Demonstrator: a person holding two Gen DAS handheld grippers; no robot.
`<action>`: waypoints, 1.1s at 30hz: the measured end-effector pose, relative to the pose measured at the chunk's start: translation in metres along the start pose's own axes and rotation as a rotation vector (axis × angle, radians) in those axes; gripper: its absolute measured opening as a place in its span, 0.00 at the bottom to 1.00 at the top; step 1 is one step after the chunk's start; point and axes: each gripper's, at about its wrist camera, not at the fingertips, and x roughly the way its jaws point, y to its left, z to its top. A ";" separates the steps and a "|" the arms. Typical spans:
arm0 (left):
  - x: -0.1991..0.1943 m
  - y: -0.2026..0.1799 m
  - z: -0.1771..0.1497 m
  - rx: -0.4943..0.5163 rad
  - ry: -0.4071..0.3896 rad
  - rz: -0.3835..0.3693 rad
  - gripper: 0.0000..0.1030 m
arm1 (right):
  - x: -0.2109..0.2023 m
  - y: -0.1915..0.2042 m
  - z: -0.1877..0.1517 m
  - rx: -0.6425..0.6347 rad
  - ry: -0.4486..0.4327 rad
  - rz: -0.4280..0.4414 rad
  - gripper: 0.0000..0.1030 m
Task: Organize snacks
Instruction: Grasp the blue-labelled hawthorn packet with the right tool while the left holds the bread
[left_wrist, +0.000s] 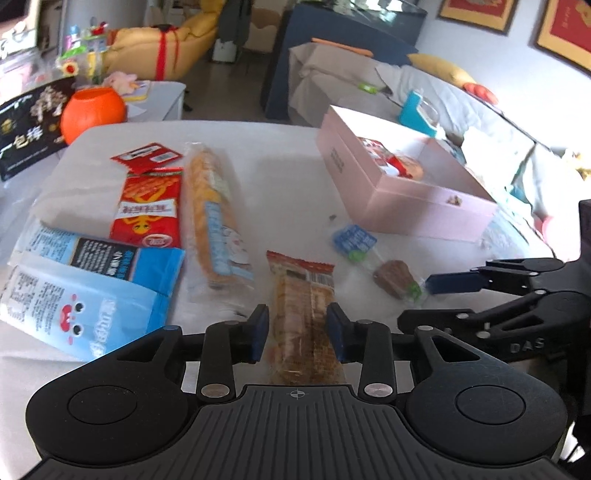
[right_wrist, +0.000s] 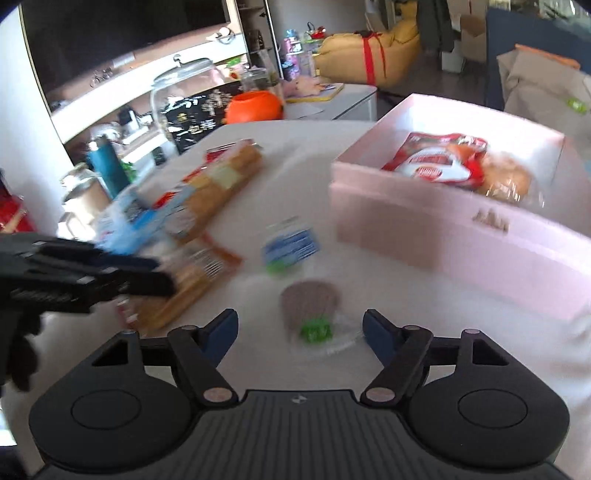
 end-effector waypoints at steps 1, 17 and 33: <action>0.002 -0.003 0.000 0.013 0.004 -0.001 0.40 | -0.004 0.002 -0.003 0.004 -0.001 0.001 0.69; 0.012 -0.026 -0.011 0.111 0.042 0.025 0.42 | 0.035 0.013 0.028 -0.081 -0.042 -0.149 0.38; 0.010 -0.038 -0.002 0.140 0.038 0.050 0.41 | -0.036 -0.001 -0.030 -0.019 -0.031 -0.222 0.34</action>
